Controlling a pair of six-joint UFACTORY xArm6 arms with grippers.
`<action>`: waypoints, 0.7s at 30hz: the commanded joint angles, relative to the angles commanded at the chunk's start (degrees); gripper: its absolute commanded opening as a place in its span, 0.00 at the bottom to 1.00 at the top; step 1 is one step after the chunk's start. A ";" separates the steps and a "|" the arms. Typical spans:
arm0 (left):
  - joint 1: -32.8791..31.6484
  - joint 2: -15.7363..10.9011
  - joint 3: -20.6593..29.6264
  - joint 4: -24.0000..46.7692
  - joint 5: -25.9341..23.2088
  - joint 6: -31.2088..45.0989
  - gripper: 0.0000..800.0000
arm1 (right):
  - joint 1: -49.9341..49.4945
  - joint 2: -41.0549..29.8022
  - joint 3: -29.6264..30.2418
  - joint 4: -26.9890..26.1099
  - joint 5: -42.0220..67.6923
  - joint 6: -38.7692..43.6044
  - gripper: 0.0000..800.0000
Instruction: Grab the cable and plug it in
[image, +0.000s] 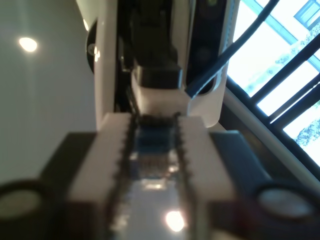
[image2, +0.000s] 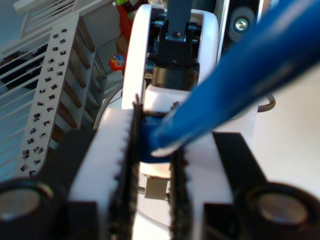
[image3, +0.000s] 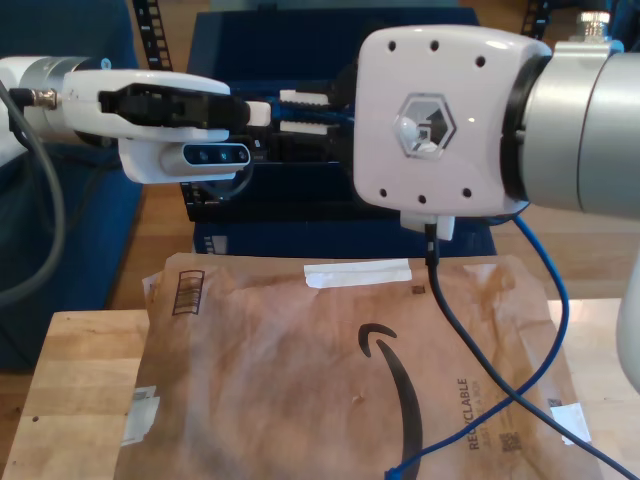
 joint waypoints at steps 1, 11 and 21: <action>0.09 0.00 0.35 -1.58 -0.09 0.00 0.45 | 0.00 0.00 0.00 0.00 0.00 0.00 0.00; 5.27 -0.26 -2.81 -2.46 -4.40 -0.70 0.75 | -0.97 3.52 -2.73 -0.35 0.70 7.65 0.00; 16.70 0.44 -14.15 14.68 -10.81 0.53 0.95 | -22.77 9.49 -6.68 -0.09 16.18 7.74 0.00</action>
